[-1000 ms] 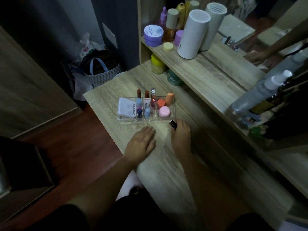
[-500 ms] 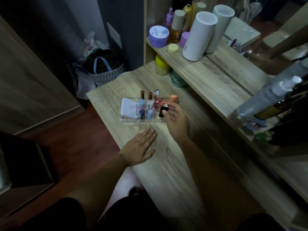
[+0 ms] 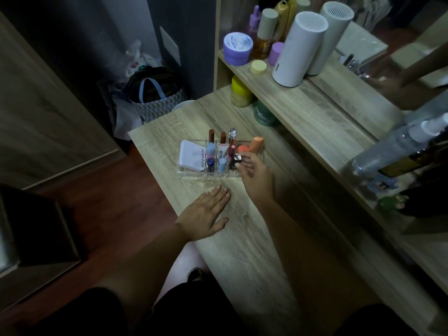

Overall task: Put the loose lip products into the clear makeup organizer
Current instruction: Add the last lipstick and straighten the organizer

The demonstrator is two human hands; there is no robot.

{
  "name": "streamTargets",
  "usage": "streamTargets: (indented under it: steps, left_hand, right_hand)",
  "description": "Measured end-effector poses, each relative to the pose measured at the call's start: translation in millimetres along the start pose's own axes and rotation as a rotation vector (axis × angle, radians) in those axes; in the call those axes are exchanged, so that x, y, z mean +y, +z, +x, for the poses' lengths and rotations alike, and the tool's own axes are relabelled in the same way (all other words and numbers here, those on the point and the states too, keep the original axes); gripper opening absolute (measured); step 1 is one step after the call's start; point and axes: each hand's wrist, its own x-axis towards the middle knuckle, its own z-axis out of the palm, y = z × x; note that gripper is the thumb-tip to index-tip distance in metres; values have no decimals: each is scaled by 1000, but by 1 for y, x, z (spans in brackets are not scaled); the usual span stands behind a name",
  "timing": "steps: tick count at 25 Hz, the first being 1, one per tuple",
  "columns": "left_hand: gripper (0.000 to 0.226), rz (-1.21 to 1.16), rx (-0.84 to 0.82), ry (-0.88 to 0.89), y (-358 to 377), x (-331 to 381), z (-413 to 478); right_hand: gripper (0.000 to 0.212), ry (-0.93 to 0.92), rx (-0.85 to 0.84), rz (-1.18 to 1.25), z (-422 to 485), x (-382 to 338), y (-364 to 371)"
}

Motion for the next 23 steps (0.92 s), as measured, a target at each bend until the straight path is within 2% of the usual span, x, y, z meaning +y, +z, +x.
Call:
streamTargets:
  steps: [5,13,15,16,18,20,22,23]
  left_hand:
    - [66,-3,2,3,1,0,1]
    - [68,-31,-57,-27,1,0,1]
    - [65,-100,12,-30,-6,3,-2]
    - [59,-143,108,-49,-7,3,-5]
    - [40,-238,352,-233,-8,2,-13]
    - [29,-365,514,-559,-10,-2,-17]
    - [42,-475,557,-778,-16,-13,-15]
    - [51,-528,543,-809,-21,-21,-12]
  right_hand:
    - [29,-38,-54,-88,-2,5,1]
    - [29,-57,-39,-173,0,1,8]
    - [34,-51,-48,-155,0,-2,7]
    - [38,-47,-49,-139,0,-2,7]
    - [41,-42,5,-154,-4,1,5]
    - [37,-53,120,-215,-9,8,2]
    - [44,-49,203,-286,-13,20,-5]
    - [54,-14,205,-325,-13,26,-8]
